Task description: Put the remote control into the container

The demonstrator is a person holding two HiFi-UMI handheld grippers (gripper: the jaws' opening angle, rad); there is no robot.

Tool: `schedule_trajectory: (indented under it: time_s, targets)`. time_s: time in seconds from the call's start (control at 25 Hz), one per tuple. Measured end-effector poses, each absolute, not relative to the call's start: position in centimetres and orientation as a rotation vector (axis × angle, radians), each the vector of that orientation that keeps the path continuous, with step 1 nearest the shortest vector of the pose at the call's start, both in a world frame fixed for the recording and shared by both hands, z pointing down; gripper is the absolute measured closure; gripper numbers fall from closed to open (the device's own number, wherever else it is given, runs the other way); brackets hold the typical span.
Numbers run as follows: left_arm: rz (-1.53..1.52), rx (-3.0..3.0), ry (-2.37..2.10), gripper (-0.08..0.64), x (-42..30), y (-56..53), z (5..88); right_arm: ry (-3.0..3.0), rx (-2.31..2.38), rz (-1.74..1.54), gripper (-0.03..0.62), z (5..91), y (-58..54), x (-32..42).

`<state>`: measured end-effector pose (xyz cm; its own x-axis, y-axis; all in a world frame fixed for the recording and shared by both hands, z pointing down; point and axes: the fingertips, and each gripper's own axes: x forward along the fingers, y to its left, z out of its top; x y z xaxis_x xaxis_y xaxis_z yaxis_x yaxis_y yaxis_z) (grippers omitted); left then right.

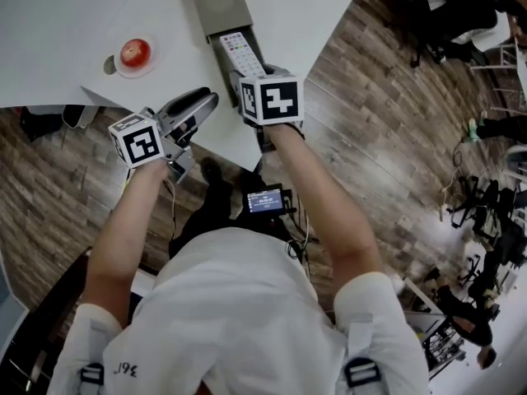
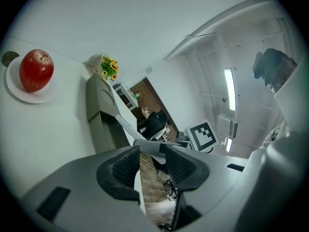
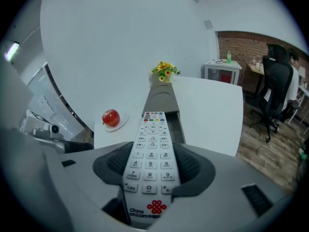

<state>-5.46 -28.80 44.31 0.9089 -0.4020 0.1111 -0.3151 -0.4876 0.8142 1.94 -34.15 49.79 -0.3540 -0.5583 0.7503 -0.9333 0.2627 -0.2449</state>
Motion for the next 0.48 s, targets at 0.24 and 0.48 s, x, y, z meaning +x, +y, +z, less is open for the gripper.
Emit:
schedule_trajectory:
  time_s: [0.24,0.48]
  targets:
    - [-0.095,2.093,-0.544,0.407,-5.7,-29.6,45.7,-1.913,1.330,0.923,0.350,53.3,-36.7,0.8]
    - [-0.095,2.063,-0.576,0.407,-7.0,-29.7,46.7,-1.751,1.370,0.829,0.350,55.5,-37.3,1.9]
